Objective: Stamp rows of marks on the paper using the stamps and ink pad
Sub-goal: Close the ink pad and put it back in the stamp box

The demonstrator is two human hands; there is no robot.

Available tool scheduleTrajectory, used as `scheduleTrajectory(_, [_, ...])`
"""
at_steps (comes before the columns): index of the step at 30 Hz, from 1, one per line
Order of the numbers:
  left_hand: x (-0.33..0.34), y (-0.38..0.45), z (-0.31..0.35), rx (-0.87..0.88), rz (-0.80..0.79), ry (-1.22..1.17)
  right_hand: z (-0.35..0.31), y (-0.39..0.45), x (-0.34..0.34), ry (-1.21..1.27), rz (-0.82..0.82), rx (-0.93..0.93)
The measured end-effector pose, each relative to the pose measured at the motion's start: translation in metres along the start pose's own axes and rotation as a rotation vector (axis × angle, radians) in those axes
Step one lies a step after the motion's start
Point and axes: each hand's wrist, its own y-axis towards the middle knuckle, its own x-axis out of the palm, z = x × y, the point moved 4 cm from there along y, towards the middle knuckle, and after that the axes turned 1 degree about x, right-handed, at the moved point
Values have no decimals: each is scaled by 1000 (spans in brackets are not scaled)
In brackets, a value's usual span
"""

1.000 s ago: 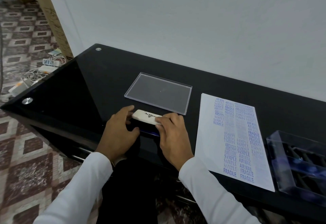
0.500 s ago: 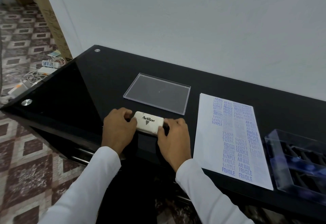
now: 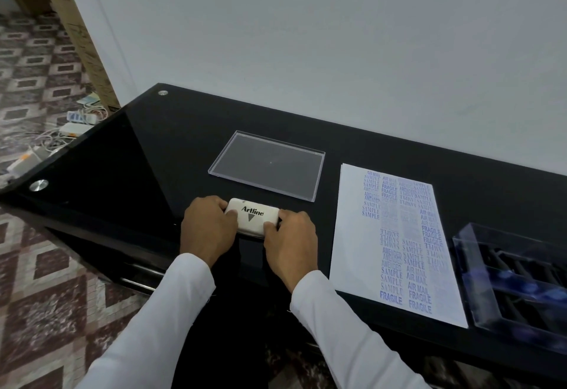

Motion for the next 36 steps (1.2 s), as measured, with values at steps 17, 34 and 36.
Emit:
scheduleTrajectory(17, [48, -74, 131, 198, -165, -275, 83, -10, -133, 169, 289, 107])
scheduleTrajectory(34, [172, -215, 301, 448, -516, -310, 262, -62, -307, 96, 601, 392])
scheduleTrajectory(36, [189, -234, 315, 469, -565, -299, 282, -74, -322, 83, 629, 435])
